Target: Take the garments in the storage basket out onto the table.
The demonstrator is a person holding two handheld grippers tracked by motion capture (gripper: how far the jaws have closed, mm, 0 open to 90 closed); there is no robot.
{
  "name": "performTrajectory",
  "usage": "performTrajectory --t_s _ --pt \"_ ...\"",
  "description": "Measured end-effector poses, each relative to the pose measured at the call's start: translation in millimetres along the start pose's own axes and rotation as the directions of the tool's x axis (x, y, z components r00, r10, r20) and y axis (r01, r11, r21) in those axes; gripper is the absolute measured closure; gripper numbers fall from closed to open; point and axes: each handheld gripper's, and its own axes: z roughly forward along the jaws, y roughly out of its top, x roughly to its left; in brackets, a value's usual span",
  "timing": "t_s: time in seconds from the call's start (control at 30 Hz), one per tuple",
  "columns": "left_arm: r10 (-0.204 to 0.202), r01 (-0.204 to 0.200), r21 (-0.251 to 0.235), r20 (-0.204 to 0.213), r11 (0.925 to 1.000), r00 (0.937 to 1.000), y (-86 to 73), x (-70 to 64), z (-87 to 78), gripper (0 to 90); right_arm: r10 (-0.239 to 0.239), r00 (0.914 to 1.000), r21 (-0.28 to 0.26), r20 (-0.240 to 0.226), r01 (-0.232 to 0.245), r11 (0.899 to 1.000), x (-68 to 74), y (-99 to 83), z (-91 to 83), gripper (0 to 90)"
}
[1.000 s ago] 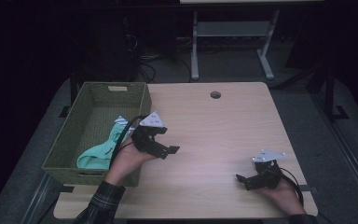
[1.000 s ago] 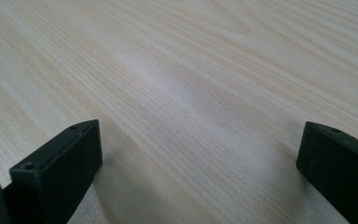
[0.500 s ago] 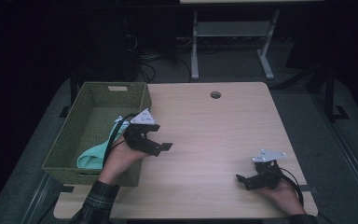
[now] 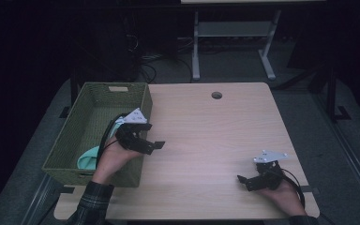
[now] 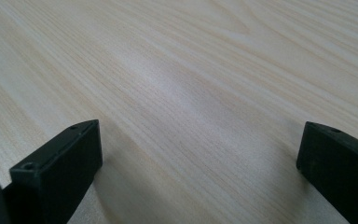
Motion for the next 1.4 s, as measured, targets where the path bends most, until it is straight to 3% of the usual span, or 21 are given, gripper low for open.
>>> performTrajectory --t_s 0.77,1.4 --pt "-0.055 0.054 -0.029 -0.049 0.9982 0.9973 -18.0 26.6 -20.9 13.9 0.008 1.0000 -0.003 0.002 -0.008 1.000 -0.1 0.1 0.1 0.0" --pt "-0.127 0.122 -0.047 -0.122 0.9914 0.9844 -38.9 52.8 -38.6 14.0 0.016 0.9999 -0.004 0.000 -0.016 1.000 -0.7 -0.1 -0.2 0.0"
